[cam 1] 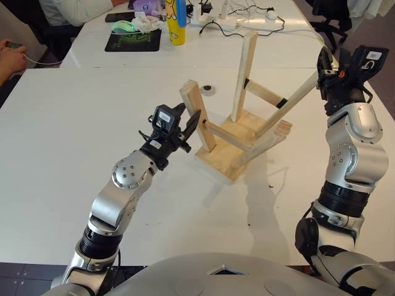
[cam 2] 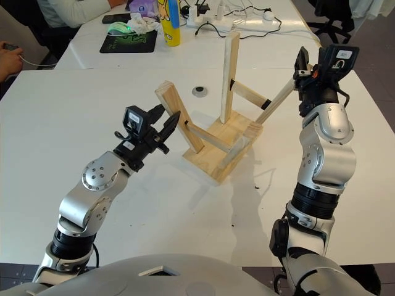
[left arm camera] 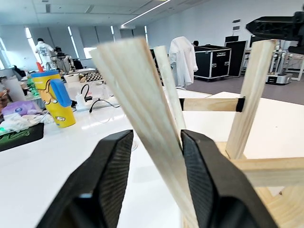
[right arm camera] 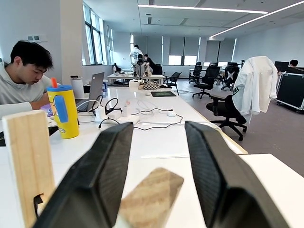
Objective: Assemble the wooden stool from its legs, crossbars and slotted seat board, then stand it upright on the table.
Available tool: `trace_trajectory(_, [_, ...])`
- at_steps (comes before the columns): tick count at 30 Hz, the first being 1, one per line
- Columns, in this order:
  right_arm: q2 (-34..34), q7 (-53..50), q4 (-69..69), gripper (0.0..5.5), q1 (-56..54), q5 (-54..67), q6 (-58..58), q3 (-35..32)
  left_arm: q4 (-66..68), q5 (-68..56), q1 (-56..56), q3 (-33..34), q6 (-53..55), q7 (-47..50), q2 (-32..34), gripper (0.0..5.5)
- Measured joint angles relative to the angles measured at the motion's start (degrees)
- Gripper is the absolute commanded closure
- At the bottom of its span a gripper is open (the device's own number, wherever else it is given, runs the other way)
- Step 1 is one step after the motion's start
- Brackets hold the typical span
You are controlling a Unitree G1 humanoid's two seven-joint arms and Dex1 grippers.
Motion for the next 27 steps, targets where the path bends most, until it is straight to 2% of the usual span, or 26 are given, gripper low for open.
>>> trace_trajectory(10, [-0.2, -3.7, 0.7, 3.51, 0.8, -3.5, -2.6, 0.1, -3.1, -2.3, 1.8, 5.0, 0.1, -0.9, -2.7, 3.22])
trace_trajectory(16, [-0.2, -10.7, 2.6, 3.51, 4.8, -10.3, -7.8, -1.4, -8.5, -12.5, 2.9, 15.5, 1.0, -4.5, -1.8, 3.22])
trace_trajectory(20, [-1.0, -12.9, 2.9, 3.51, 9.2, -14.2, -7.4, -1.4, -6.6, -14.6, 4.8, 21.3, 1.9, -9.4, 4.5, 3.22])
trace_trajectory(22, [-0.9, -12.8, 2.6, 3.51, 11.8, -15.4, -4.1, -0.1, -1.8, -9.4, 5.0, 19.7, 0.5, -10.5, 7.4, 3.22])
trace_trajectory(27, [2.5, -9.7, 1.4, 3.51, 18.8, -14.9, 12.7, 5.5, 14.8, 7.8, 3.0, 8.5, -5.4, -10.5, 10.2, 3.22])
